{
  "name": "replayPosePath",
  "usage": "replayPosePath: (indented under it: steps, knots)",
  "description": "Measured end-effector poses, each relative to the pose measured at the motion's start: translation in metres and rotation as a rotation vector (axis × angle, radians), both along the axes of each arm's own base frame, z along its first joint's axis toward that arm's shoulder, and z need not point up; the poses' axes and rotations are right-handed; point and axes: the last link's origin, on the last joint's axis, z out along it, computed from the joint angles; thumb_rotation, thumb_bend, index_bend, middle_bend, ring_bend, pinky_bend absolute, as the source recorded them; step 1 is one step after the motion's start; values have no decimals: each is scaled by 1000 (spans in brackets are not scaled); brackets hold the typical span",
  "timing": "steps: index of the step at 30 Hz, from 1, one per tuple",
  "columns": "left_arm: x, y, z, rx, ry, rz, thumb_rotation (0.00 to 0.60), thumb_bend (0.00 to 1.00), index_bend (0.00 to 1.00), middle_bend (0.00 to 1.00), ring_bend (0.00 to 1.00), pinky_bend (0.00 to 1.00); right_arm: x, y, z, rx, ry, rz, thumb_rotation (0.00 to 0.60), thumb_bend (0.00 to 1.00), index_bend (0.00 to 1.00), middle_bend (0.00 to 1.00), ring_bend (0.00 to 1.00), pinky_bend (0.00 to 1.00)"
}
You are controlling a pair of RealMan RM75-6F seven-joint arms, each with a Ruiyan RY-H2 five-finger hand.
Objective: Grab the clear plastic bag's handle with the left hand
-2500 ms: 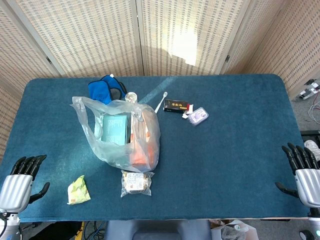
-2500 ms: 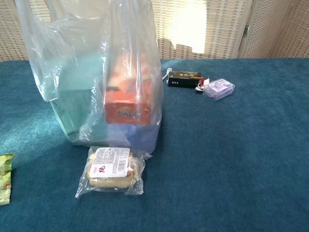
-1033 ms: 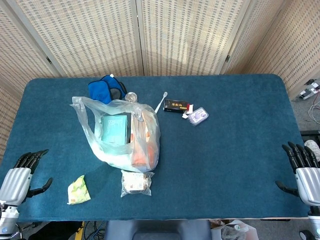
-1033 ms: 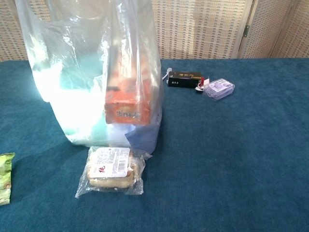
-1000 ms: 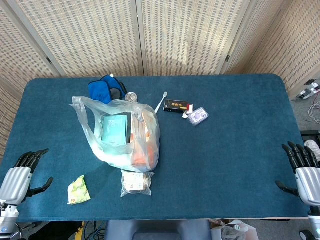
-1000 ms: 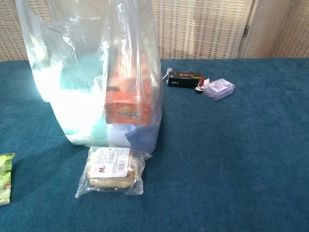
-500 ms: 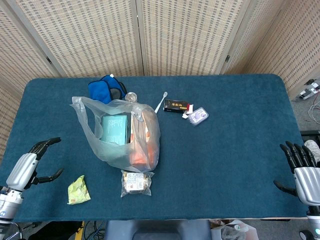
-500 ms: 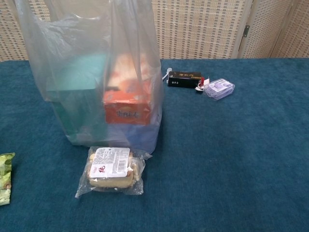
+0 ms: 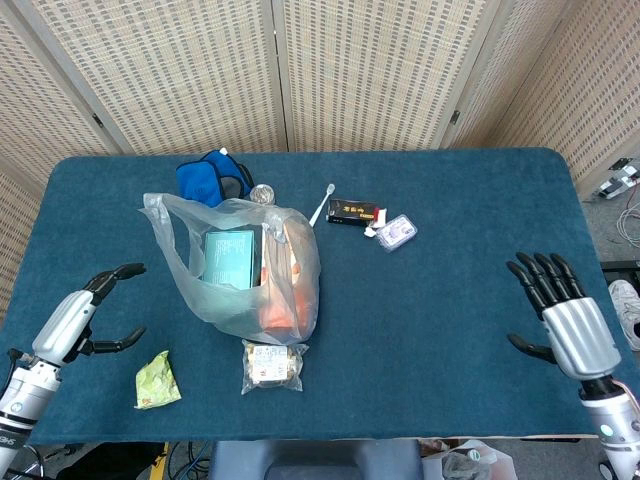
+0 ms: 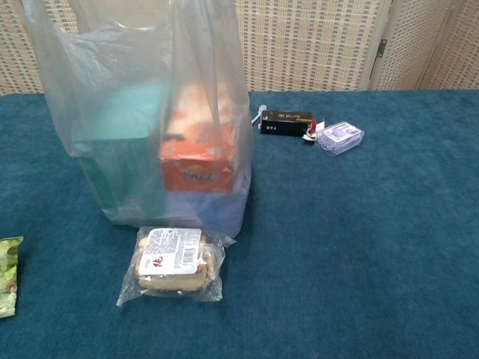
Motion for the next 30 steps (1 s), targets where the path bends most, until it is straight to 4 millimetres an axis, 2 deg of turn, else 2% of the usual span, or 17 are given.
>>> replayPosePath:
  steps: [5,12,21,30]
  knots:
    - [13,11,3,-36,-78,-3,600,249,129,159,170,82,39,-31,-7,18,-11,155,600,75,0,62,0,12]
    - [29,21,7,-86,-181,-6,600,249,140,159,174,82,109,-68,-20,34,-7,342,600,75,0,62,0,12]
    - [48,33,7,-138,-343,-16,600,249,161,160,176,92,178,-93,-28,3,-43,488,600,75,0,62,0,12]
    - [66,47,9,-238,-541,-10,600,249,166,162,176,92,224,-107,-35,-30,-20,573,600,76,0,62,0,12]
